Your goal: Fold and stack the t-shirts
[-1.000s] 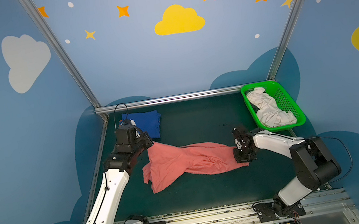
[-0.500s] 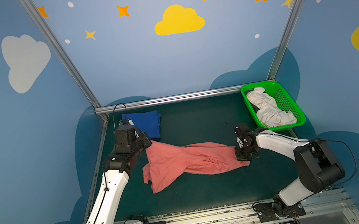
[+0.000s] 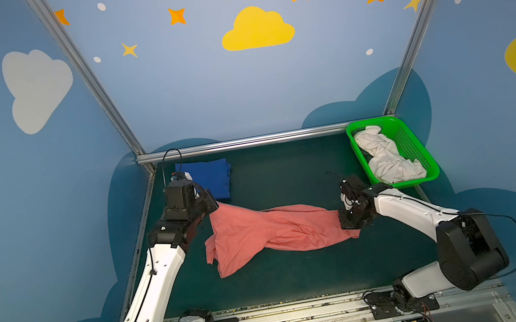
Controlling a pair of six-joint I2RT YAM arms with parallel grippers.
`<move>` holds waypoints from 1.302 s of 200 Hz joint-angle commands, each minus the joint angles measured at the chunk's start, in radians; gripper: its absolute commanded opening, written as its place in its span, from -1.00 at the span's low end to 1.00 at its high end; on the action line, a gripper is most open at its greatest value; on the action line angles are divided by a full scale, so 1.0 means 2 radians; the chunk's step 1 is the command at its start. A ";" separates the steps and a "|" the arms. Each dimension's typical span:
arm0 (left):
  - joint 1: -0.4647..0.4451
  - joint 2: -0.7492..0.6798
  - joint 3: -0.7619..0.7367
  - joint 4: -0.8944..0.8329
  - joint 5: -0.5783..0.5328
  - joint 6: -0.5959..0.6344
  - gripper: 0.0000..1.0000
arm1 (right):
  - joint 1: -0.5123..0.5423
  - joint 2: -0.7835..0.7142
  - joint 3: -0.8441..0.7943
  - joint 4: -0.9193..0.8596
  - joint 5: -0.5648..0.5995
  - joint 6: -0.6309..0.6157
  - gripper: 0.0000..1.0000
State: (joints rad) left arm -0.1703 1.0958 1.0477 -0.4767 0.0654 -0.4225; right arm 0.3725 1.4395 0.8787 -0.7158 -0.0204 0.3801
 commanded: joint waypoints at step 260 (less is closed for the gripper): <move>0.013 -0.021 0.002 -0.028 -0.066 0.011 -0.90 | 0.014 0.056 -0.016 0.009 0.006 0.009 -0.40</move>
State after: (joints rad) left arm -0.1596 1.0763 1.0466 -0.5091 -0.0097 -0.4179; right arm 0.4030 1.5661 0.8600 -0.6838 -0.0326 0.3870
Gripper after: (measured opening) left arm 0.049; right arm 0.306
